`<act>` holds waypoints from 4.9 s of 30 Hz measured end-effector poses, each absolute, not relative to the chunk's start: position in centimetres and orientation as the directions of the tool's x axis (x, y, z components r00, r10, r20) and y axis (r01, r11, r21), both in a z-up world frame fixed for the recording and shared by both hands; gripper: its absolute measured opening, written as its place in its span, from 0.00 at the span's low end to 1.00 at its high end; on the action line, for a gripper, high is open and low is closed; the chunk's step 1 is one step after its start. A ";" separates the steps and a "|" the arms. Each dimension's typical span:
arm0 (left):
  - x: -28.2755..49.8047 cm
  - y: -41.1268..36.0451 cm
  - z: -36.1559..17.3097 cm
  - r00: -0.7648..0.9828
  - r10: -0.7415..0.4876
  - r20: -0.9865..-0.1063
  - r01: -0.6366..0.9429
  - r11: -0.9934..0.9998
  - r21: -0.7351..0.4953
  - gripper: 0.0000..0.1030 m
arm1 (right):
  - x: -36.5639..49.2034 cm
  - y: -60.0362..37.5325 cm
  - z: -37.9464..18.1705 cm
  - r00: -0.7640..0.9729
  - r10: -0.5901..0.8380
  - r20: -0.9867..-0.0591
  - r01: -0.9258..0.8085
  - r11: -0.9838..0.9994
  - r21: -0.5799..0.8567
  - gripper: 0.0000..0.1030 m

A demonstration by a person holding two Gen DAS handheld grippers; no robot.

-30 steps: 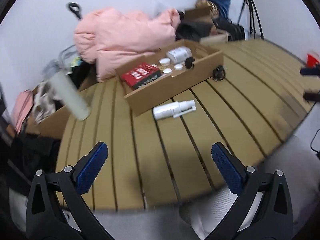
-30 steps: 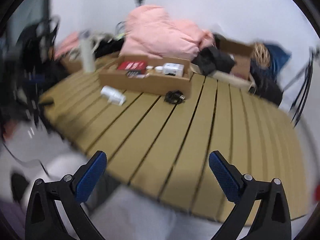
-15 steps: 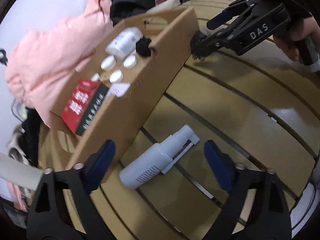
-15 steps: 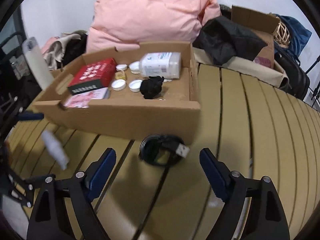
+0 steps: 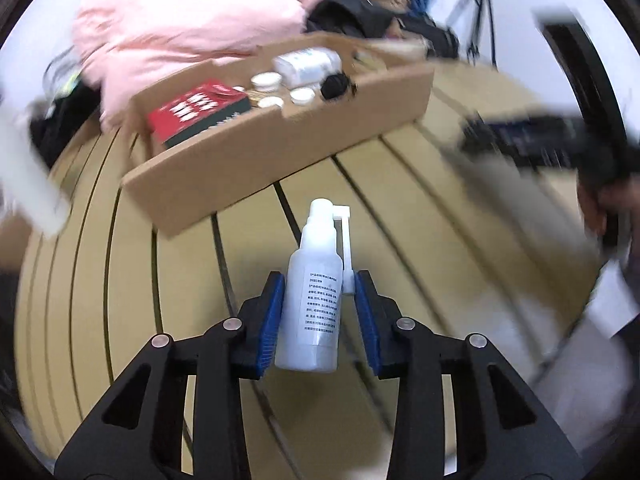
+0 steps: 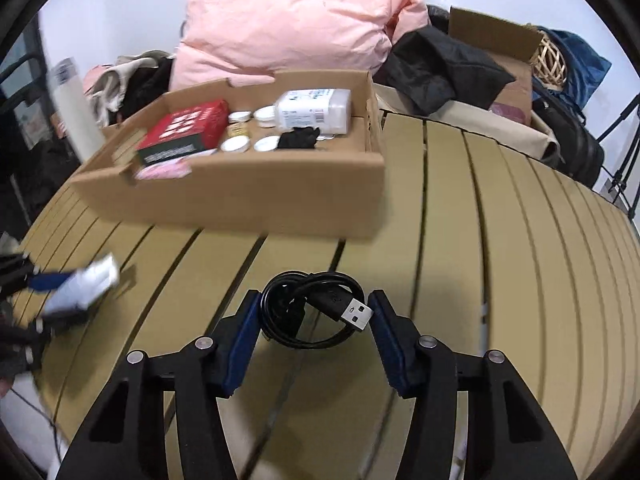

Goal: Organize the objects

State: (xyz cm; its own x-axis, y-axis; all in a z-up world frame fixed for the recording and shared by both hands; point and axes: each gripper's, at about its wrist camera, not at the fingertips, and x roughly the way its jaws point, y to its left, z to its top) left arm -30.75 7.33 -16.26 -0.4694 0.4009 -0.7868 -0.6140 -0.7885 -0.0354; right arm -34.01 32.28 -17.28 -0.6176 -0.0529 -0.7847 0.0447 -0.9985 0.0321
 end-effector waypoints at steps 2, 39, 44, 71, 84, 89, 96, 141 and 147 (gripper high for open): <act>-29.1 5.9 -14.4 -0.480 0.438 -0.760 -0.559 -0.820 -0.119 0.31 | -30.3 31.9 -15.6 -0.628 -0.055 -0.776 0.063 -0.998 0.019 0.56; -47.7 15.9 -8.5 -0.474 0.446 -0.759 -0.301 -0.893 -0.336 0.31 | -43.0 32.9 -7.8 -0.613 -0.192 -0.766 0.207 -0.975 0.079 0.56; -50.6 17.1 -13.8 -0.436 0.407 -0.803 -0.223 -0.913 -0.342 0.31 | -47.0 31.6 -12.1 -0.562 -0.148 -0.814 0.217 -0.976 0.028 0.56; -35.6 8.0 -0.3 -0.667 0.039 -0.744 -0.172 -0.980 0.103 0.96 | -35.0 36.2 1.0 -0.637 -0.112 -0.763 0.209 -0.977 -0.031 0.87; -19.4 2.3 6.6 -0.800 0.015 -0.600 -0.161 -0.969 0.190 1.00 | -20.8 33.5 6.3 -0.717 -0.068 -0.694 0.214 -0.969 -0.126 0.87; -13.3 0.6 4.9 -0.813 0.061 -0.578 -0.155 -0.981 0.115 1.00 | -13.8 31.2 5.5 -0.759 -0.147 -0.635 0.242 -0.968 -0.066 0.87; -6.6 -0.9 1.7 -0.828 0.113 -0.550 -0.150 -0.988 0.022 1.00 | -5.1 28.1 2.1 -0.834 -0.155 -0.529 0.178 -0.984 0.008 0.87; -1.5 0.6 -1.6 -0.809 0.116 -0.577 -0.182 -0.982 0.058 1.00 | -1.2 23.1 -2.3 -0.786 -0.130 -0.604 0.155 -0.988 0.011 0.87; -1.2 0.5 -1.5 -0.810 0.109 -0.576 -0.171 -0.984 0.053 1.00 | -0.8 23.2 -2.2 -0.786 -0.139 -0.603 0.155 -0.988 0.025 0.87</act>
State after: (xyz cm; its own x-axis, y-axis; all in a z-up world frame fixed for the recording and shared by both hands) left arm -1.24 0.52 -1.54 -0.8100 0.1092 -0.5762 -0.1707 -0.9839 0.0534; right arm -0.81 23.25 -2.17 -0.7859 -0.1386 -0.6026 0.1551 -0.9876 0.0249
